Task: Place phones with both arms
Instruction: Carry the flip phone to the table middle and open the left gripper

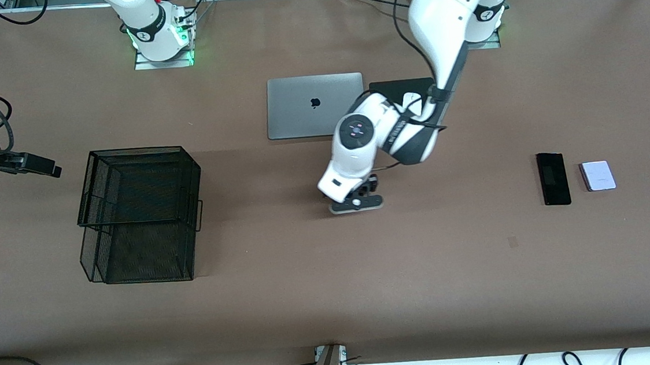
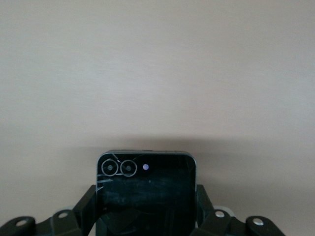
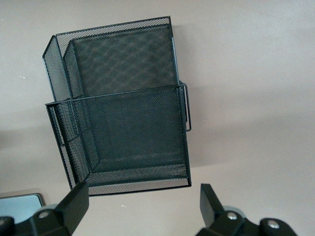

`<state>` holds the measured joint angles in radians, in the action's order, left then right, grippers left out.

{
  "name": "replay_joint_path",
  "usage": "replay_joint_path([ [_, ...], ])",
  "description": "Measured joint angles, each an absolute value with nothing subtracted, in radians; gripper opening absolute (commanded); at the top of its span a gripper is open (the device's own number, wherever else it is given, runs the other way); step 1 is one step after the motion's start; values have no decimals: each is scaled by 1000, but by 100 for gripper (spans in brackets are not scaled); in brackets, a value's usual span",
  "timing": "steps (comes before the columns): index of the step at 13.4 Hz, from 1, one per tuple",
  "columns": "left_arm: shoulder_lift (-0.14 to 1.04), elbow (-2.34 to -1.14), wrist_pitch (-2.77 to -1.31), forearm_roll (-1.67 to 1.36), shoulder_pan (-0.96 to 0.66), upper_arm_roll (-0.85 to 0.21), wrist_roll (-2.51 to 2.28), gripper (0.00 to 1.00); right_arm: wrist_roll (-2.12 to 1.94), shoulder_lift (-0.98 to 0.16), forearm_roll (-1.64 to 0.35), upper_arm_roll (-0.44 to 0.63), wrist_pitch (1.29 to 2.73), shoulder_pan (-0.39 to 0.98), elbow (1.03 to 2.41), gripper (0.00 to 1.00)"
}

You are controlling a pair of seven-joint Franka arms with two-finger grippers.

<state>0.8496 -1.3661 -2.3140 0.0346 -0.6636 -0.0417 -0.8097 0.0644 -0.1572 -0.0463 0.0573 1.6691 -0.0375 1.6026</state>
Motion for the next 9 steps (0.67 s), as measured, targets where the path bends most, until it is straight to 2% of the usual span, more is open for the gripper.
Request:
replay_joint_path([
  [4,947,-1271,-2352,35,-734,-25,-868,4,64,-158,-31,62,1669,-37,1598,100],
  [5,959,-1263,-2358,35,-744,-18,-874,6,64,-159,-25,63,1669,-37,1598,100],
  [6,967,-1258,-2359,35,-753,-8,-877,15,65,-159,-24,64,1669,-37,1598,100],
  [8,974,-1255,-2359,35,-771,18,-881,82,65,-160,-22,65,1668,-38,1598,100],
  [9,977,-1253,-2359,35,-779,30,-884,100,66,-160,-22,66,1668,-37,1598,100],
])
